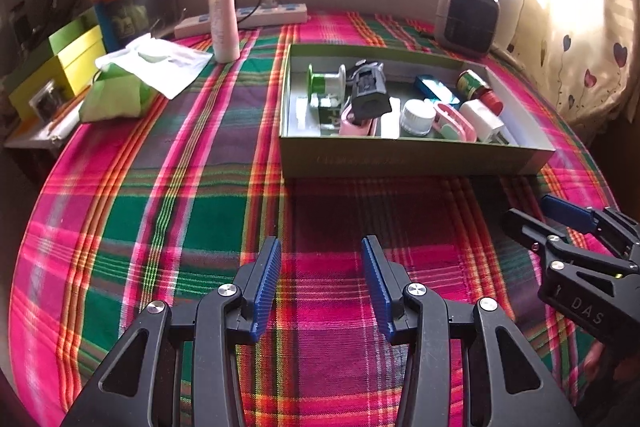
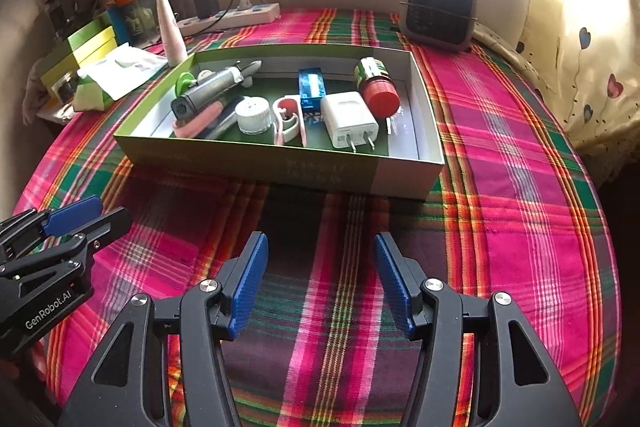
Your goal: Organize rigid objects
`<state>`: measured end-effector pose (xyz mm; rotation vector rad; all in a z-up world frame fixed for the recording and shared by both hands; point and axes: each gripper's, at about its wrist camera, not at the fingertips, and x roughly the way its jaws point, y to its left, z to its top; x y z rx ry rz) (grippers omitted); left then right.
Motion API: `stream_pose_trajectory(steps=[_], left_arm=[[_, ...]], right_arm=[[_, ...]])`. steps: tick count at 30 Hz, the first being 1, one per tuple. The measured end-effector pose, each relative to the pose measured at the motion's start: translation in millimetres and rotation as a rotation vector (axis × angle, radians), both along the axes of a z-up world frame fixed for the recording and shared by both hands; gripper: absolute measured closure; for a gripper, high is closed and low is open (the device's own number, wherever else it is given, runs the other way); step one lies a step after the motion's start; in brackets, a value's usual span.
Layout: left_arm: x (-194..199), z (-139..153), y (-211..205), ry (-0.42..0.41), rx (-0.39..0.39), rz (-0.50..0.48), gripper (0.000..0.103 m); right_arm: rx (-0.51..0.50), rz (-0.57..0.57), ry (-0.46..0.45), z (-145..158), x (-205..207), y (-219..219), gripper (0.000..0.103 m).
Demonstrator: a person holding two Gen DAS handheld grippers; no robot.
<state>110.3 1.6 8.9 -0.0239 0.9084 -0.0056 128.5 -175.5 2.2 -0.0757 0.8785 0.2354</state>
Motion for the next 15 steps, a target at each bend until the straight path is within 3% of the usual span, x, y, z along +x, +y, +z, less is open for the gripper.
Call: stream_pose_trajectory(steps=[7,15], left_arm=[[2.2,-2.1,-5.2,-0.013,0.026,-0.004,0.055],[3.5,-2.8,-9.3,-0.015,0.033,0.008,0.048]], right_arm=[[-0.019,-0.021,0.006,-3.8,2.3,-1.5,0.046],[-0.028,-0.041,0.009,-5.9,4.6,-3.8,0.033]])
